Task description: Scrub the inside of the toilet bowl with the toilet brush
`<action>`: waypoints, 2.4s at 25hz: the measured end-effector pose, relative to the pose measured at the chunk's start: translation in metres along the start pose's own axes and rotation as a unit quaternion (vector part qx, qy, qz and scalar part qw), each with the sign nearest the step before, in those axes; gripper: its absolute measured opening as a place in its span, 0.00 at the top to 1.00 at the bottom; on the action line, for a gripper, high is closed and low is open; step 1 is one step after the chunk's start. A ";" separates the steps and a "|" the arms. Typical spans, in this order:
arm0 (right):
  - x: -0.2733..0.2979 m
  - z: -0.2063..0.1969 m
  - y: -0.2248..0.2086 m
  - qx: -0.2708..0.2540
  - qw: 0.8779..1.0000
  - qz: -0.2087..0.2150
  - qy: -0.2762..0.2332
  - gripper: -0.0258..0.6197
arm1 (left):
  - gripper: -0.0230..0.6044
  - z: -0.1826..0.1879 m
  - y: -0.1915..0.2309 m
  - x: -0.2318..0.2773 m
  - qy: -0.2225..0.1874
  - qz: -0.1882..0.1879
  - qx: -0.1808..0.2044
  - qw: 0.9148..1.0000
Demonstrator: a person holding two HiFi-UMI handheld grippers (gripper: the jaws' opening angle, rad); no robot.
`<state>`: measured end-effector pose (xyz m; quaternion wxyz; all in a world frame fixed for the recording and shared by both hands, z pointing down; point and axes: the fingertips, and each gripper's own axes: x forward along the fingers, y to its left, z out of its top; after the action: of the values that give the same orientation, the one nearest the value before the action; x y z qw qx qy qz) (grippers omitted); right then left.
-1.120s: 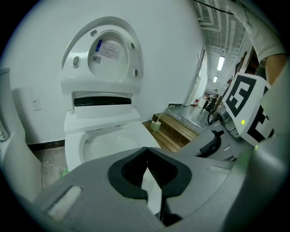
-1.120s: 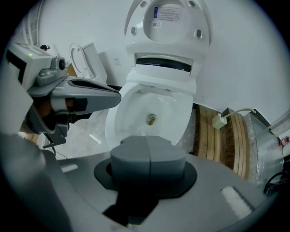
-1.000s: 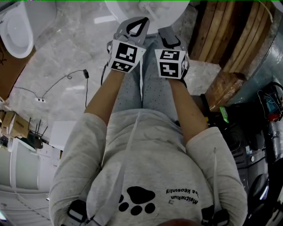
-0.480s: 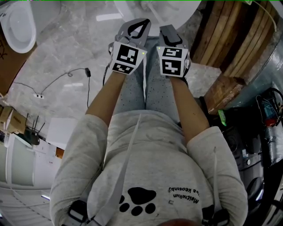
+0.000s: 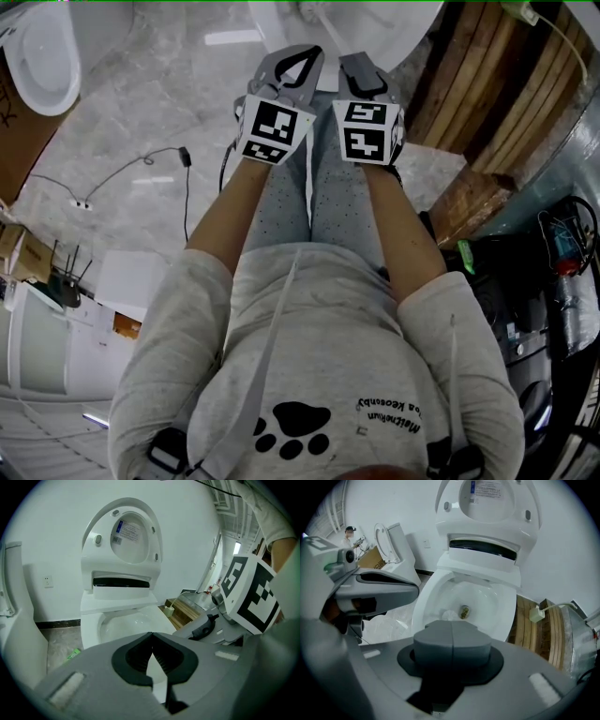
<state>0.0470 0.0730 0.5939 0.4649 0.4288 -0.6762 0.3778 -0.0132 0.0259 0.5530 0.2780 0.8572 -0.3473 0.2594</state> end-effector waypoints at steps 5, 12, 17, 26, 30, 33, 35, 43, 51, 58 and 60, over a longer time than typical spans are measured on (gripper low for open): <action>0.008 0.015 -0.001 -0.010 1.000 -0.001 -0.001 0.73 | 0.97 0.003 0.008 0.004 0.001 0.001 -0.004 1.000; 0.019 0.030 -0.008 -0.017 1.000 0.000 -0.007 0.73 | 0.97 0.004 0.019 0.011 0.004 0.005 -0.011 1.000; 0.026 0.043 -0.014 -0.025 1.000 0.003 -0.011 0.73 | 0.97 0.010 0.023 0.017 0.004 0.008 -0.014 1.000; 0.036 0.067 -0.024 -0.037 0.999 0.006 -0.017 0.73 | 0.97 0.026 0.031 0.026 0.002 0.009 -0.016 1.000; 0.040 0.073 -0.028 -0.037 0.999 0.006 -0.013 0.73 | 0.97 0.030 0.033 0.030 0.002 0.011 -0.017 1.000; 0.044 0.078 -0.033 -0.037 0.999 0.006 -0.013 0.73 | 0.97 0.033 0.035 0.033 0.004 0.013 -0.018 1.000; 0.047 0.083 -0.037 -0.038 0.999 0.005 -0.014 0.73 | 0.97 0.035 0.037 0.036 0.004 0.014 -0.020 1.000; 0.054 0.097 -0.053 -0.032 0.999 0.003 -0.012 0.73 | 0.97 0.045 0.036 0.046 0.004 0.014 -0.022 1.000; 0.056 0.102 -0.071 -0.019 1.000 -0.003 -0.013 0.73 | 0.97 0.051 0.026 0.055 0.006 0.005 -0.018 1.000; 0.055 0.099 -0.091 0.005 1.000 -0.014 -0.013 0.73 | 0.97 0.050 0.018 0.065 0.012 -0.003 -0.015 1.000; 0.054 0.095 -0.097 0.012 1.000 -0.018 -0.011 0.73 | 0.97 0.051 0.014 0.068 0.012 -0.006 -0.014 1.000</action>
<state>0.0977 -0.0598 0.6294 0.4588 0.4509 -0.6690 0.3723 0.0322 -0.0472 0.5641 0.2957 0.8521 -0.3424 0.2631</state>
